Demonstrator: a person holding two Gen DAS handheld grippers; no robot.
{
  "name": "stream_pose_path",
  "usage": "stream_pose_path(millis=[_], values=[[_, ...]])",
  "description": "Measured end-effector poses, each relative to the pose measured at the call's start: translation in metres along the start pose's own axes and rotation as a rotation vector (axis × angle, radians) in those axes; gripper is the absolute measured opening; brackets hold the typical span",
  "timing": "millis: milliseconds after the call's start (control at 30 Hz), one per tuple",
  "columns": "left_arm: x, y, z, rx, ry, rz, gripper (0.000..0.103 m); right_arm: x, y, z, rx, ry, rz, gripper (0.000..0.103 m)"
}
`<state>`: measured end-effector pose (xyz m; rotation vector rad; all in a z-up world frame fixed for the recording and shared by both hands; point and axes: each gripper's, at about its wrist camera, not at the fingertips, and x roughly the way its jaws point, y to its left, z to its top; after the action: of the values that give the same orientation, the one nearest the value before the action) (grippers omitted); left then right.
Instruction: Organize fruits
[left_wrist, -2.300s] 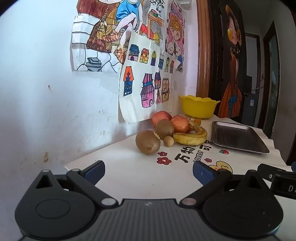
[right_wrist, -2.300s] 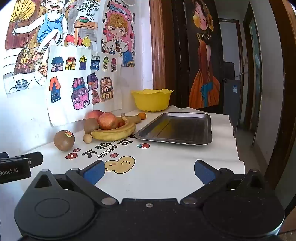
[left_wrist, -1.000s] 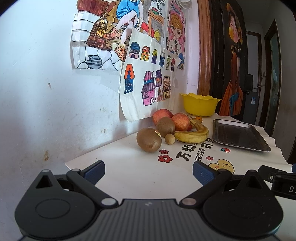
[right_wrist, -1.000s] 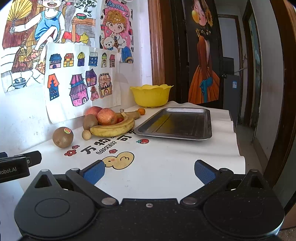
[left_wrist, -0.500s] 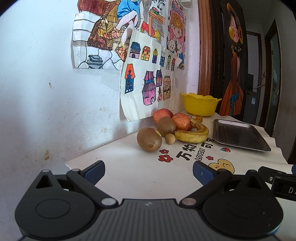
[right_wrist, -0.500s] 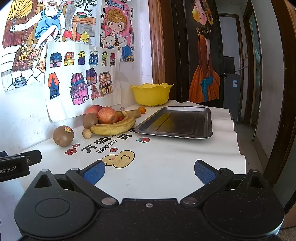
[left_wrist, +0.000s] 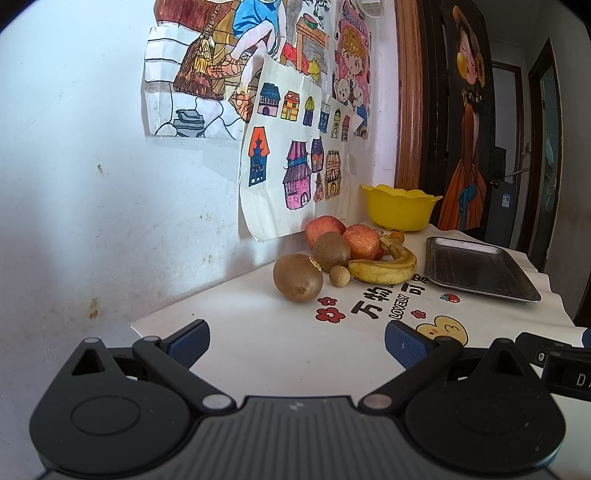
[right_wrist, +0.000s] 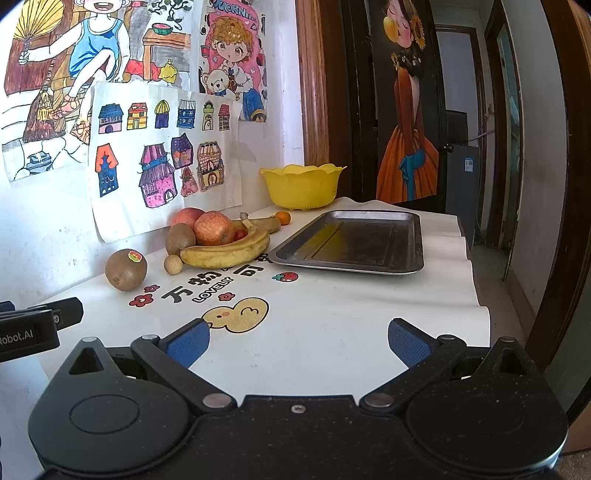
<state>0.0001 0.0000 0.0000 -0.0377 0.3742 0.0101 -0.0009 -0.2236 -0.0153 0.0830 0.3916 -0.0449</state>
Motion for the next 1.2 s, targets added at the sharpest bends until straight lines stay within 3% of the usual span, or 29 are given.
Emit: stream_pose_path(millis=[633, 700, 800, 1033, 1200], values=[[0.001, 0.000, 0.001, 0.002, 0.006, 0.005, 0.103, -0.002, 0.000, 0.003, 0.001, 0.008, 0.004, 0.102], [0.007, 0.001, -0.010, 0.010, 0.019, 0.022, 0.103, -0.002, 0.002, 0.003, -0.001, 0.015, 0.013, 0.102], [0.007, 0.001, 0.005, 0.020, 0.027, 0.046, 0.103, -0.005, 0.003, 0.008, 0.005, 0.029, 0.052, 0.102], [0.008, 0.005, 0.024, 0.042, 0.012, 0.070, 0.103, -0.005, 0.001, 0.046, 0.064, 0.090, 0.179, 0.102], [0.014, 0.010, 0.042, 0.058, -0.007, 0.078, 0.103, 0.002, 0.006, 0.095, 0.064, 0.083, 0.246, 0.102]])
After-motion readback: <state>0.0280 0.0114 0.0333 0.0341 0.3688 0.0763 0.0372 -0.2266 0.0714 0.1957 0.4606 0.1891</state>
